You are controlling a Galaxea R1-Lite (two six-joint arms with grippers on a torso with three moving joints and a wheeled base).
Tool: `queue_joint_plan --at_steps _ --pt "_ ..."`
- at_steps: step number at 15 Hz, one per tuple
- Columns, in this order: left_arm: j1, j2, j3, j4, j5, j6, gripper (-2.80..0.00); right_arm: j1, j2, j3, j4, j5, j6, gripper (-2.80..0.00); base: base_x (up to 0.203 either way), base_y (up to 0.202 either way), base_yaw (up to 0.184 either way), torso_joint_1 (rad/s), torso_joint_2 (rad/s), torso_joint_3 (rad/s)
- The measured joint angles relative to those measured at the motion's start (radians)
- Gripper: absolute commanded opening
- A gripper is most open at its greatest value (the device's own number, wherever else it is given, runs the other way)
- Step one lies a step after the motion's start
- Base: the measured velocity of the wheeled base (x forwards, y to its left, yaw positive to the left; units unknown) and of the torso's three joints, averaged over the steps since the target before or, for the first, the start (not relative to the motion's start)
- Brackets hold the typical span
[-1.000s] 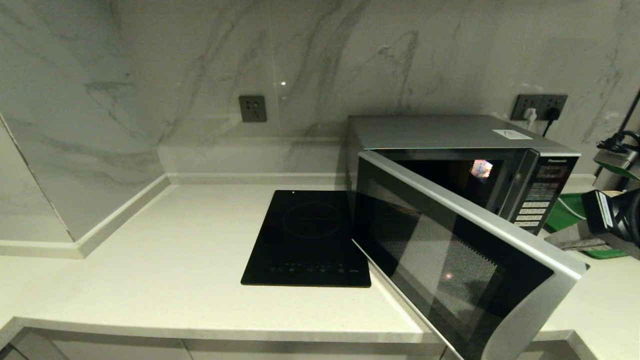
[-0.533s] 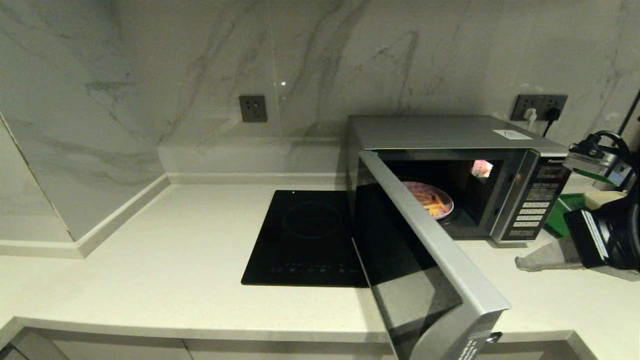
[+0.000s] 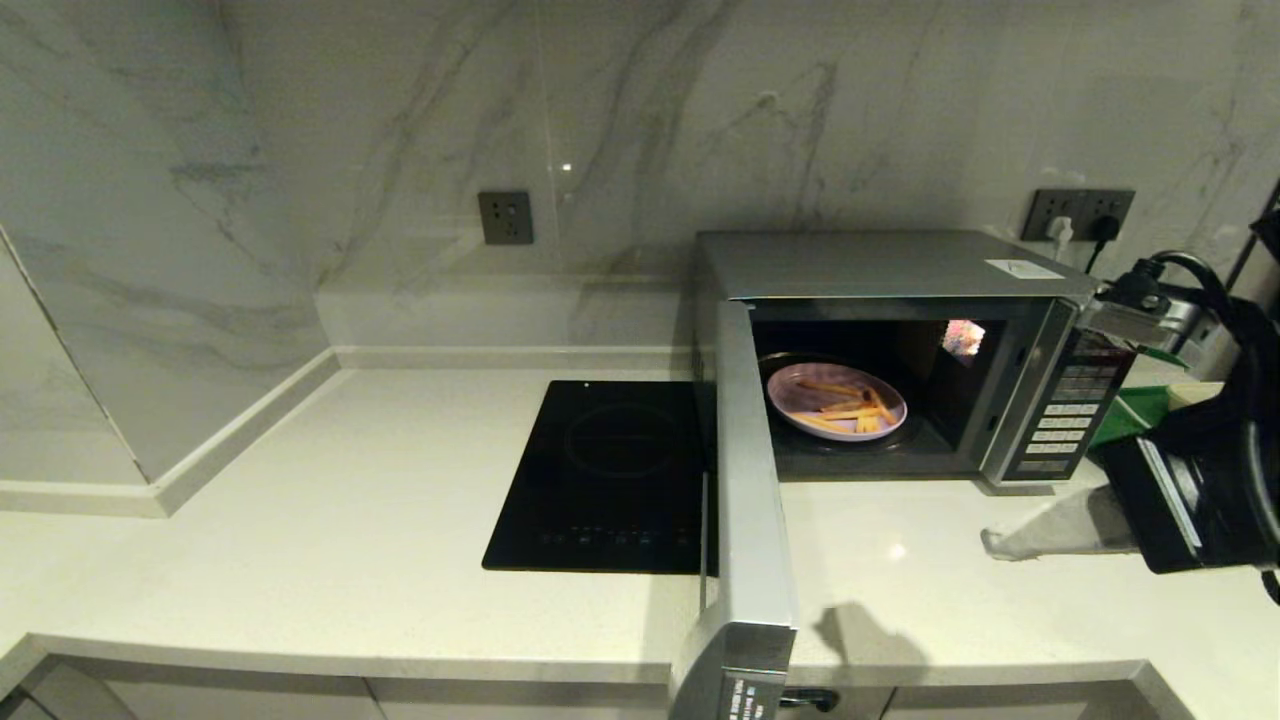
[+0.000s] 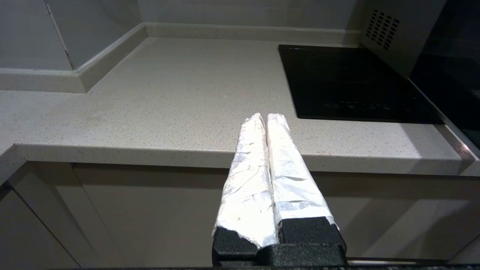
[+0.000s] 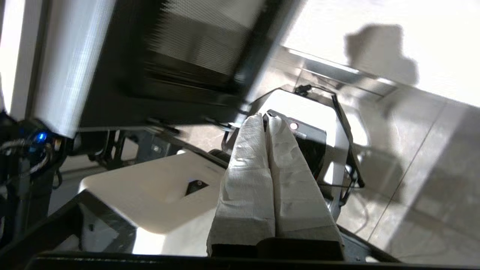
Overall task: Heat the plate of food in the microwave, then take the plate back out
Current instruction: Open the microwave oven
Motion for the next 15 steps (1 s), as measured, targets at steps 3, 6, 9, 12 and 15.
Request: queue_joint_plan --at_steps 3,6,9,12,15 --pt "0.0 0.0 0.0 0.0 0.0 0.0 -2.8 0.103 0.06 -0.047 -0.021 -0.043 0.001 -2.8 0.0 0.0 0.0 0.0 0.0 0.0" --pt "0.0 0.0 0.0 0.0 0.0 0.0 -2.8 0.19 0.134 -0.112 -0.031 -0.107 0.004 -2.8 0.0 0.0 0.0 0.0 0.0 0.0" --pt "0.0 0.0 0.0 0.0 0.0 0.001 -2.8 0.214 0.165 -0.129 -0.033 -0.111 0.003 -2.8 0.0 0.0 0.0 0.0 0.0 0.0" --pt "0.0 0.0 0.0 0.0 0.0 0.001 -2.8 0.226 0.176 -0.129 -0.032 -0.112 0.003 -2.8 0.0 0.0 0.0 0.0 0.0 0.0" --pt "0.0 0.0 0.0 0.0 0.0 0.001 -2.8 0.233 0.182 -0.121 -0.032 -0.112 0.007 -2.8 0.0 0.0 0.0 0.0 0.0 0.0"
